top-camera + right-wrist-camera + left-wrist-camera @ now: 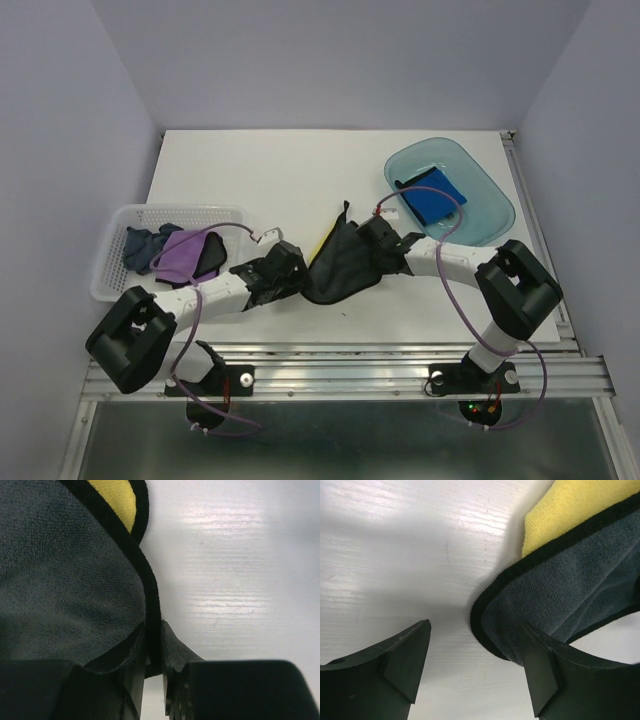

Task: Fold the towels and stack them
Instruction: Flatten out the crumpled towel, then fold the towel

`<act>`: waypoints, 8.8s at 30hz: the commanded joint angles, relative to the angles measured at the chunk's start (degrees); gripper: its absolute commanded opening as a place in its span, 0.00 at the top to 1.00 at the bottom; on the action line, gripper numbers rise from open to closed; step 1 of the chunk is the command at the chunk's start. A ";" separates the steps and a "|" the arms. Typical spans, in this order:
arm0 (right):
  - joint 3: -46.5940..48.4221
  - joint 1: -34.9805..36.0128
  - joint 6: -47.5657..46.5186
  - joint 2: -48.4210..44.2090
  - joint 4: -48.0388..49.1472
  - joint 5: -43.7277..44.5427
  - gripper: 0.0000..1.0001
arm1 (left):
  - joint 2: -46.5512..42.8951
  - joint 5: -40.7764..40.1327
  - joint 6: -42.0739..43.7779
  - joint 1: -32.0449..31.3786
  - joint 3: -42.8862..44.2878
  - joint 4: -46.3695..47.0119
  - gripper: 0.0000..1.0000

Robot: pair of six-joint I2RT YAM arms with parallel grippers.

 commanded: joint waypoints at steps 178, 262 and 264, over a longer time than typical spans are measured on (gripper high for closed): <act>-6.98 -12.82 2.50 -7.33 7.69 -23.34 0.64 | 4.76 -2.97 7.31 15.78 7.72 -0.58 0.70; 9.36 -12.56 -11.66 -10.67 -4.27 -29.21 0.99 | 20.49 15.66 15.22 9.45 13.08 14.62 0.96; 9.72 -12.12 -10.61 -9.71 -1.91 -33.61 0.99 | 20.40 15.75 15.22 9.19 13.08 14.71 0.96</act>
